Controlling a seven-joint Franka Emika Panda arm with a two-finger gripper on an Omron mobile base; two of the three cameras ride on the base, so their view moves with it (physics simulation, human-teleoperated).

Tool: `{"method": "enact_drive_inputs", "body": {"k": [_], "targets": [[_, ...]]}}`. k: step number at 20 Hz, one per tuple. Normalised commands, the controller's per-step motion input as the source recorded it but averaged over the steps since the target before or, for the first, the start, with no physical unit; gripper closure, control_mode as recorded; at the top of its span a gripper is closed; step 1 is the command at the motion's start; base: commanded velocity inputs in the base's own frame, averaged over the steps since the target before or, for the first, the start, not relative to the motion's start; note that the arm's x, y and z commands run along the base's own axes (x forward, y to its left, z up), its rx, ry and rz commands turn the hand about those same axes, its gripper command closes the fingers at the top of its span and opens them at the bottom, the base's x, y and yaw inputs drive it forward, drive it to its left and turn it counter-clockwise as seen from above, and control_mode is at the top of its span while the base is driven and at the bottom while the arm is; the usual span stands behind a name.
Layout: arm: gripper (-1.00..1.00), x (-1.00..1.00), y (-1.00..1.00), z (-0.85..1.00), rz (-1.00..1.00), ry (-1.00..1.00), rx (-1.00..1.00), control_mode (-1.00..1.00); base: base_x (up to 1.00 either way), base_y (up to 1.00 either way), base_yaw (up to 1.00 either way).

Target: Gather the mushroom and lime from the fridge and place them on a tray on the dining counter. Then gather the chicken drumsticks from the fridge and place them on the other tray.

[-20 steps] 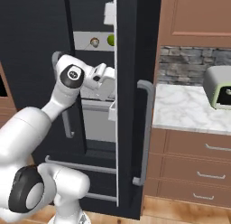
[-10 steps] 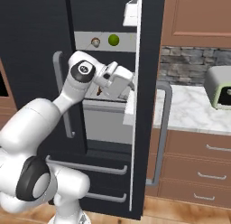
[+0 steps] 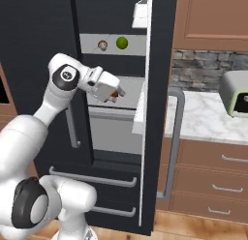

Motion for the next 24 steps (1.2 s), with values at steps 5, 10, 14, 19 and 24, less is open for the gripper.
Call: {"method": "enact_drive_inputs", "body": {"k": [5, 10, 14, 19, 24], "targets": [[-1.00, -0.09, 1.00, 0.00, 0.21, -0.16, 0.01, -1.00, 0.00, 0.00, 0.00], [-1.00, -0.06, 0.98, -0.02, 0.30, -0.11, 0.09, -1.00, 0.00, 0.00, 0.00], [-1.00, -0.01, 0.95, 0.00, 0.34, -0.06, 0.14, -1.00, 0.00, 0.00, 0.00], [-1.00, 0.00, 0.91, 0.00, 0.30, -0.05, 0.17, -1.00, 0.00, 0.00, 0.00], [-1.00, 0.15, 0.57, 0.00, 0.21, -0.06, 0.21, -1.00, 0.00, 0.00, 0.00]]}}
